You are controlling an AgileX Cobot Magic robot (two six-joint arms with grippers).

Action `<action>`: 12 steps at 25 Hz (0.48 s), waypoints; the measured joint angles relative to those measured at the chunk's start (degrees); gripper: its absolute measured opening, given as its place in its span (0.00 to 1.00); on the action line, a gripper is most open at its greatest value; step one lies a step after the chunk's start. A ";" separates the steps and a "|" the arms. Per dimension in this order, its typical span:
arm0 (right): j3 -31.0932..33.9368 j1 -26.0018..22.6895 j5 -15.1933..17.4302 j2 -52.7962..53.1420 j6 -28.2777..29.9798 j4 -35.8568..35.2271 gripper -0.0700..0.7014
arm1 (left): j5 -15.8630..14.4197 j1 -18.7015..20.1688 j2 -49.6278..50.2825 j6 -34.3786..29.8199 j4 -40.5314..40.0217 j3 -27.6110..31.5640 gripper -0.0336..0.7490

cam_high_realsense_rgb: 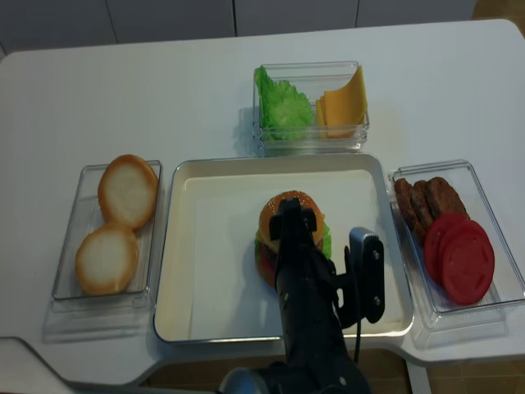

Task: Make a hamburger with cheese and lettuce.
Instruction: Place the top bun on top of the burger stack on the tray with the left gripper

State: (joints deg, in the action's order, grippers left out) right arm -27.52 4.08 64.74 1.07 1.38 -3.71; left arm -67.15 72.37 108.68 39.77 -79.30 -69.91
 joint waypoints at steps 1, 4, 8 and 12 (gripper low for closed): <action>0.00 0.00 0.00 0.00 0.00 0.00 0.61 | 0.00 0.00 0.00 0.00 0.01 0.00 0.75; 0.00 0.00 0.00 0.00 0.00 0.00 0.61 | 0.00 -0.15 0.00 0.21 0.01 0.00 0.75; 0.00 0.00 0.00 0.00 0.00 0.00 0.61 | 0.00 -0.88 0.00 0.21 0.01 0.00 0.75; 0.00 0.00 0.00 0.00 0.00 0.00 0.61 | 0.50 -0.96 0.00 0.42 0.24 0.00 0.78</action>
State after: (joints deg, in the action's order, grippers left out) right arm -27.52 4.08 64.74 1.07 1.38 -3.71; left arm -66.65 71.41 108.68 40.19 -79.06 -69.91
